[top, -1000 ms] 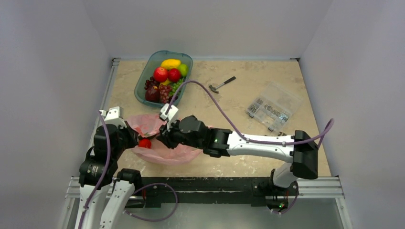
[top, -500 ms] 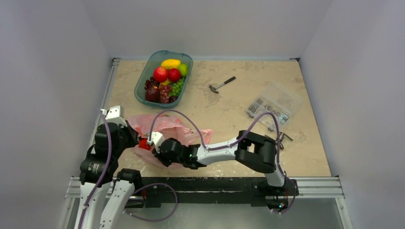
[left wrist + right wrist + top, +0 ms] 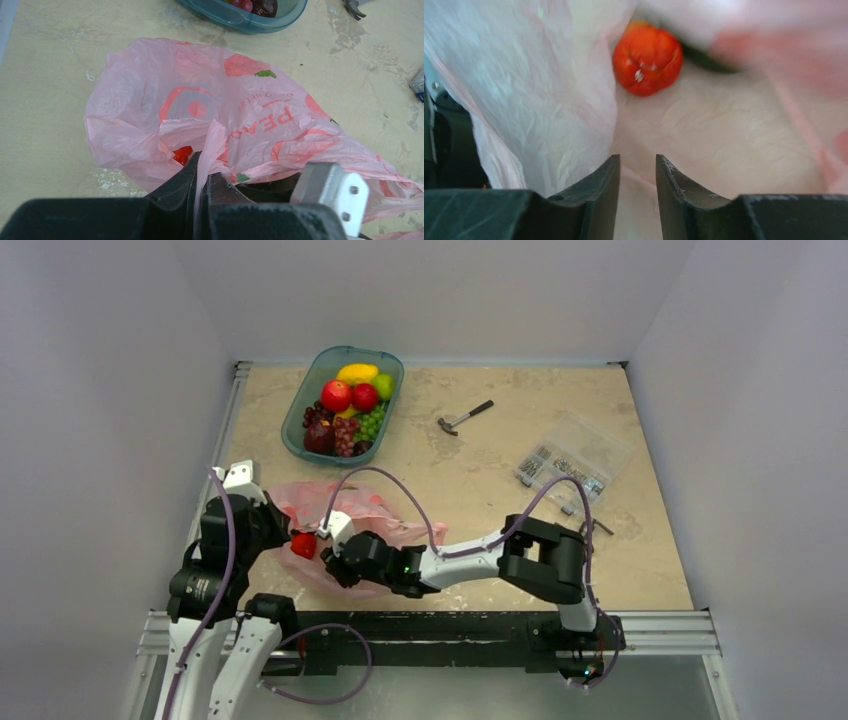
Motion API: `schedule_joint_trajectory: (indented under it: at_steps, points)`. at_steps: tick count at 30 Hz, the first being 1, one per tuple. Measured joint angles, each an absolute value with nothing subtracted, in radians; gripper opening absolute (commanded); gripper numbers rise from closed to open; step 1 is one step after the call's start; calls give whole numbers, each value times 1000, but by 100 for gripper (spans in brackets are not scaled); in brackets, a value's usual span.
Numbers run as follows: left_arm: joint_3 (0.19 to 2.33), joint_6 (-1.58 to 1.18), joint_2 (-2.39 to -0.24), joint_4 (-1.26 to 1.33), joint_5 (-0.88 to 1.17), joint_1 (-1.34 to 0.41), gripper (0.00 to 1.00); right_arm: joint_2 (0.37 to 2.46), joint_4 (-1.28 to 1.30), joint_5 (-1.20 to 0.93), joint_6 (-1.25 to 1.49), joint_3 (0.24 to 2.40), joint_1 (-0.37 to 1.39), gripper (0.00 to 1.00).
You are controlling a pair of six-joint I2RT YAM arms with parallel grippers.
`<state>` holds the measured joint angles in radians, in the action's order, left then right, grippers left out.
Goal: Take the fake fruits out of the plastic bag
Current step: Take out the fake fruit from the plastic bag.
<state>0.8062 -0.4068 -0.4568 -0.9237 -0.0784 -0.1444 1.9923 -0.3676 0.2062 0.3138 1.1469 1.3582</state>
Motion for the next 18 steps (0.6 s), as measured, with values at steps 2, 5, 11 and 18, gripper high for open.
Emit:
schedule_joint_trajectory:
  at_steps: [2,5,11,18]
  points:
    - [806,-407,-457,-924,-79,-144,0,1967,-375,232,314,1147,1349,39]
    - [806,-408,-457,-924,-80,-144,0,1945,-390,281,316,1148,1330,43]
    - [806,-409,-457,-924,-83,-144,0,1961,-389,331,319,1183,1290,57]
    - [806,-409,-457,-924,-83,-144,0,2036,-397,345,323,1269,1250,78]
